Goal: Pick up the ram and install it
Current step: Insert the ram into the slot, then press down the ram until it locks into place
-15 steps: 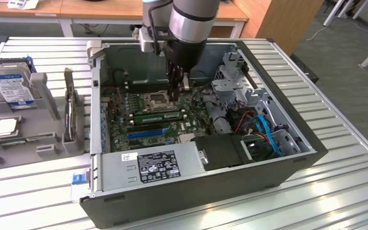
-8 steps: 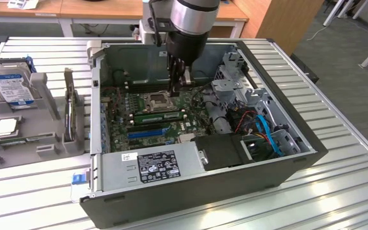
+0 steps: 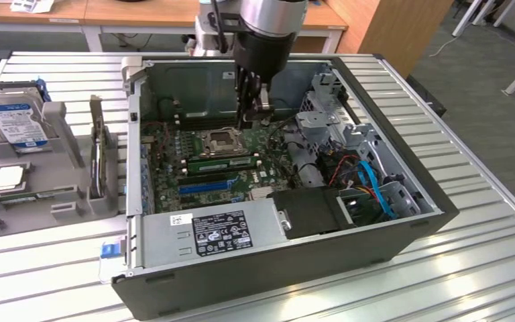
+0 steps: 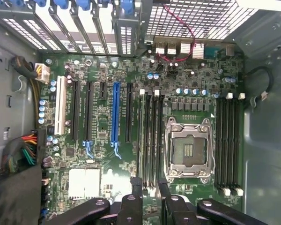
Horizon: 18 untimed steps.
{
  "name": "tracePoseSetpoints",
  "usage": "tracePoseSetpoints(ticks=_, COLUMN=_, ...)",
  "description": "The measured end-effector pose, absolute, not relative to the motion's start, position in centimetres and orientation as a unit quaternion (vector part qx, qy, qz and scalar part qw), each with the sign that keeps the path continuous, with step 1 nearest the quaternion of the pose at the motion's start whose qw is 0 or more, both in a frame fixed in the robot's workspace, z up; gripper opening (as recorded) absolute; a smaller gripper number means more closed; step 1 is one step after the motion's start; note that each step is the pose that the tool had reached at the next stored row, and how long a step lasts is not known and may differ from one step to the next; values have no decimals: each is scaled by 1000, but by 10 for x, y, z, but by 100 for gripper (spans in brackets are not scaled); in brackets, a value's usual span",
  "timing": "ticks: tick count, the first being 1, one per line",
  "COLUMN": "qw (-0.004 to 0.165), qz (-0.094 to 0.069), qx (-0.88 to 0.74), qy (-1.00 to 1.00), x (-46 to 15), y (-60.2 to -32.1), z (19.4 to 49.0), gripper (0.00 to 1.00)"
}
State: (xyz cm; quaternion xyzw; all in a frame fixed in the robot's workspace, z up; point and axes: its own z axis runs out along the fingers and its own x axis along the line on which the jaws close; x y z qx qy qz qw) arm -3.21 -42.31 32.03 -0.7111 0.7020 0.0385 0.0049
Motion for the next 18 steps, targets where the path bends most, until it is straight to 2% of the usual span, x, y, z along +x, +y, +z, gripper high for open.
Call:
tracePoseSetpoints(ticks=9, qw=5, qz=38, qx=-711, qy=702, x=-32, y=-423, z=335, gripper=26)
tracePoseSetpoints(ticks=18, qw=5, qz=39, qx=-711, qy=702, x=-32, y=-423, z=335, gripper=26)
